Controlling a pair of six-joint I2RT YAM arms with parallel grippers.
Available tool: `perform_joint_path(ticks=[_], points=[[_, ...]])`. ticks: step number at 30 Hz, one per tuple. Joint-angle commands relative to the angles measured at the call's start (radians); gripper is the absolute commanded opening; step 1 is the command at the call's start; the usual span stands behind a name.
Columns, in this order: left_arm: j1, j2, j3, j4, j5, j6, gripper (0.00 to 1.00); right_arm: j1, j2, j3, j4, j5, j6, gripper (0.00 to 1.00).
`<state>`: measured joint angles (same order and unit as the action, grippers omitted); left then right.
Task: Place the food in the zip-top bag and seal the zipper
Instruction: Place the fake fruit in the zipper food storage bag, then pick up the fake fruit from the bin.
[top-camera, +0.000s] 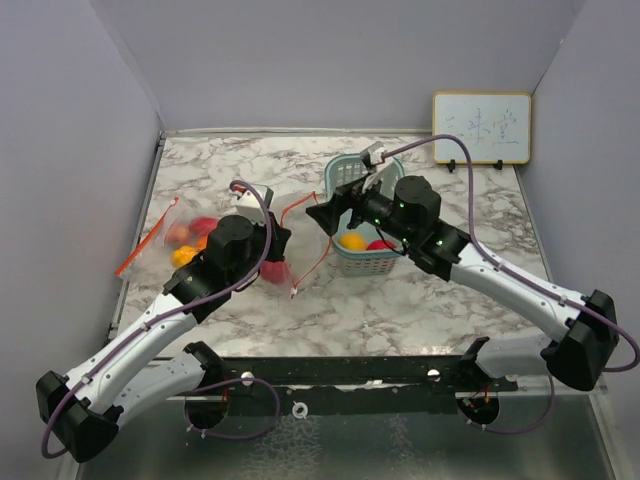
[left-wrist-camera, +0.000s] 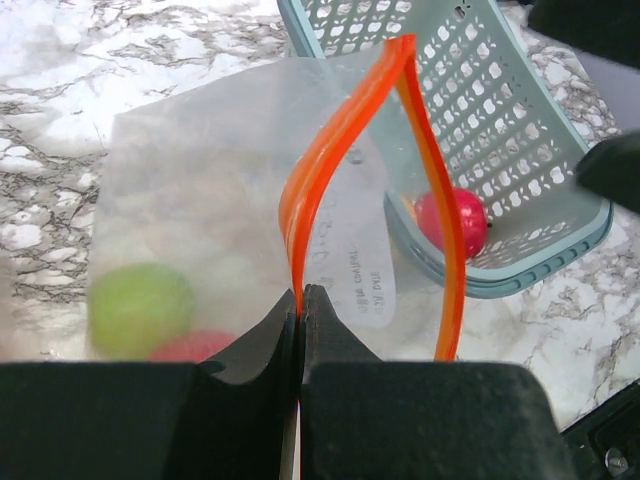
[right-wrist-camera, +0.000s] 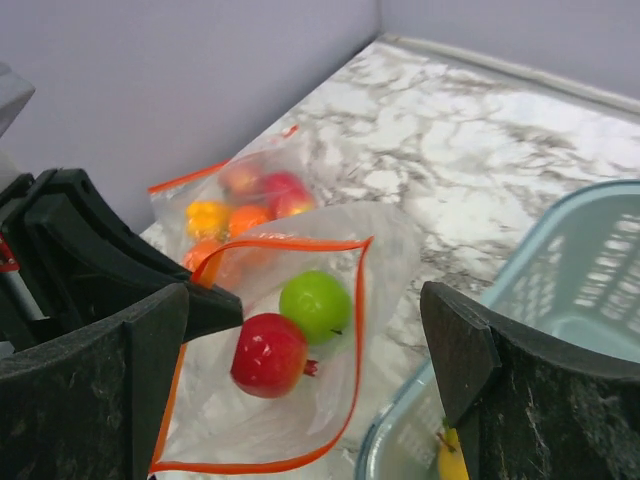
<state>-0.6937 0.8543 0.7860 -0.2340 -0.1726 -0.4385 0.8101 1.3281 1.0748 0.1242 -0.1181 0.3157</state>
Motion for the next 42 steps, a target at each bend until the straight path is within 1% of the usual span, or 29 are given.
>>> perform_joint_path(ticks=[1,4,6,9,11,12,14,15,19,22,30,31,34,37,40,42], points=[[0.002,-0.026,0.059,-0.019,-0.004,0.015,0.00,0.003,-0.084,0.018,-0.212,0.336,-0.042,1.00],[0.002,-0.037,0.061,-0.022,-0.010,0.022,0.00,-0.005,-0.060,0.062,-0.378,0.473,-0.032,1.00],[0.002,-0.040,0.057,-0.023,-0.012,0.026,0.00,-0.023,-0.027,0.083,-0.473,0.500,-0.009,1.00],[0.002,-0.039,0.047,-0.016,-0.008,0.026,0.00,-0.066,0.028,0.102,-0.544,0.497,0.018,1.00],[0.002,-0.036,0.043,-0.010,0.002,0.026,0.00,-0.092,0.058,0.110,-0.554,0.469,0.028,0.99],[0.002,-0.035,0.042,-0.011,0.008,0.027,0.00,-0.101,0.074,0.113,-0.554,0.457,0.032,0.95],[0.003,-0.037,0.042,-0.012,0.011,0.029,0.00,-0.115,0.116,0.117,-0.555,0.429,0.035,0.91],[0.002,-0.040,0.042,-0.014,0.011,0.031,0.00,-0.121,0.140,0.119,-0.558,0.418,0.035,0.90],[0.002,-0.056,0.035,-0.021,-0.004,0.038,0.00,-0.133,0.263,0.126,-0.542,0.298,-0.002,0.89],[0.002,-0.061,0.030,-0.030,-0.016,0.039,0.00,-0.134,0.312,0.126,-0.522,0.201,-0.027,0.88],[0.002,-0.061,0.026,-0.034,-0.025,0.039,0.00,-0.155,0.437,0.129,-0.489,0.176,-0.054,0.88],[0.002,-0.062,0.026,-0.036,-0.027,0.039,0.00,-0.160,0.455,0.125,-0.477,0.168,-0.053,0.87],[0.002,-0.065,0.025,-0.044,-0.035,0.038,0.00,-0.173,0.496,0.126,-0.474,0.124,-0.051,0.71],[0.002,-0.066,0.024,-0.049,-0.045,0.041,0.00,-0.173,0.493,0.128,-0.481,0.116,-0.046,0.62],[0.002,-0.063,0.027,-0.045,-0.048,0.043,0.00,-0.175,0.452,0.136,-0.491,0.161,-0.046,0.45],[0.002,-0.058,0.031,-0.044,-0.045,0.042,0.00,-0.175,0.401,0.140,-0.497,0.197,-0.046,0.37]])
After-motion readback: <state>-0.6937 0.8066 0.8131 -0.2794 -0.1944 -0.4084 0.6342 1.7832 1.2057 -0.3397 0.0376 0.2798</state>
